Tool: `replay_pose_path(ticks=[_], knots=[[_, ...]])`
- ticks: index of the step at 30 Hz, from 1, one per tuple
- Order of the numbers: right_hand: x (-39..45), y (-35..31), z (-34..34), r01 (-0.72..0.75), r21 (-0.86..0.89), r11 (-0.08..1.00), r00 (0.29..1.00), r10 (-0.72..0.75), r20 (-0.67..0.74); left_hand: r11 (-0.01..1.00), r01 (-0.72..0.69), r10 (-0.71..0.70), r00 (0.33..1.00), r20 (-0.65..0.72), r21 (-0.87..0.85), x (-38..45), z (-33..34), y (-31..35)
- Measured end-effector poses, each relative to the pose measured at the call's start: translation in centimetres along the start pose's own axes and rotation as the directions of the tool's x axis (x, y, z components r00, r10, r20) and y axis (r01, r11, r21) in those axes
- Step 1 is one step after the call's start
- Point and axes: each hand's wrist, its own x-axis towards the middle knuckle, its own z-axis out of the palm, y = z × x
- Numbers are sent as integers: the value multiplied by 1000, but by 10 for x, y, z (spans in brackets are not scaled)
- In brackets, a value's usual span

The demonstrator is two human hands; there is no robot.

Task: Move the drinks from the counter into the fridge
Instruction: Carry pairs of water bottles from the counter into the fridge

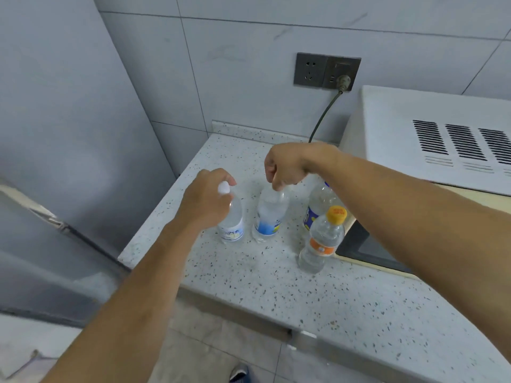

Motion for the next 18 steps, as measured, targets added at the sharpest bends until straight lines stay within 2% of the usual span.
replay_pose_path(ticks=[5, 9, 11, 14, 16, 18], knots=[[-9, -28, 14, 97, 107, 990, 993, -90, -70, 994, 15, -27, 993, -113, -109, -29, -3, -15], [-19, -34, 43, 87, 246, 965, 988, -51, -148, 978, -16, -21, 984, -175, -206, -40, 12, -30], [-24, -32, 63, 86, 355, 931, 965, 11, -263, 949, 3, -48, 990, -136, -314, -46, 23, -41], [-30, -33, 101, 112, 495, 862, 887, 137, -440, 866, 56, -102, 993, -65, -498, -56, 43, -58], [-36, -35, 132, 165, 596, 786, 844, 200, -498, 790, 68, -104, 994, -24, -609, -59, 55, -69], [-40, -36, 163, 184, 691, 699, 833, 263, -487, 737, 90, -108, 994, 16, -670, -61, 66, -82]])
